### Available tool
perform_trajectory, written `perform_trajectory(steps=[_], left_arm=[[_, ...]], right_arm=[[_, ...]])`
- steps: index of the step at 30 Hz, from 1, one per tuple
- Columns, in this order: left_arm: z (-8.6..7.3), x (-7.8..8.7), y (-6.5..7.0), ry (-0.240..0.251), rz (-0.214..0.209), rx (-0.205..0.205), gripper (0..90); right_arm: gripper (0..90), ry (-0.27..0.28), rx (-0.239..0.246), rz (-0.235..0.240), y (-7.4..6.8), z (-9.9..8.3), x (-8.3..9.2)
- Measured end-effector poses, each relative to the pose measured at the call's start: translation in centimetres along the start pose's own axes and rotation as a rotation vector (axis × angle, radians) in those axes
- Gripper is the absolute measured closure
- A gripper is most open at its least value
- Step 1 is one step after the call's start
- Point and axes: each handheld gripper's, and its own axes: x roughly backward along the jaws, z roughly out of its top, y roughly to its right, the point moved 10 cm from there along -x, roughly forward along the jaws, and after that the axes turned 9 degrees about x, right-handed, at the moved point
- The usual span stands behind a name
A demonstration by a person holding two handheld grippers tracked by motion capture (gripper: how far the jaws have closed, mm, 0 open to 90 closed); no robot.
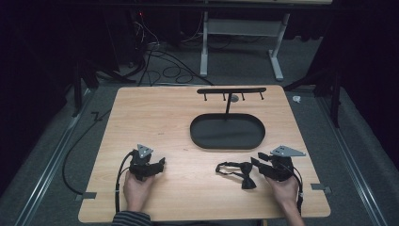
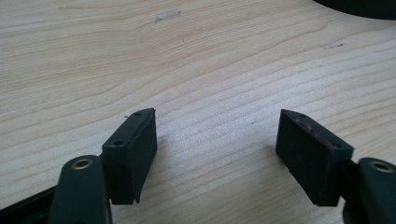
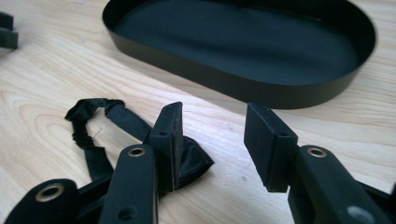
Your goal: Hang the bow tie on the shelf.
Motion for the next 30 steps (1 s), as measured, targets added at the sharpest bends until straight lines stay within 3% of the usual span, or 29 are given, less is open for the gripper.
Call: perform_trajectory(steps=[22,30], left_arm=[[0.0,0.0,0.0,0.0,0.0,0.0,29.3],[0.0,0.0,0.0,0.0,-0.001,0.001,29.4]], right_arm=[[60.3,-0.038,0.106,0.142,-4.8,2.1,-2.9],[61.7,-0.085,0.147,0.158,-5.7,2.2,-4.5]])
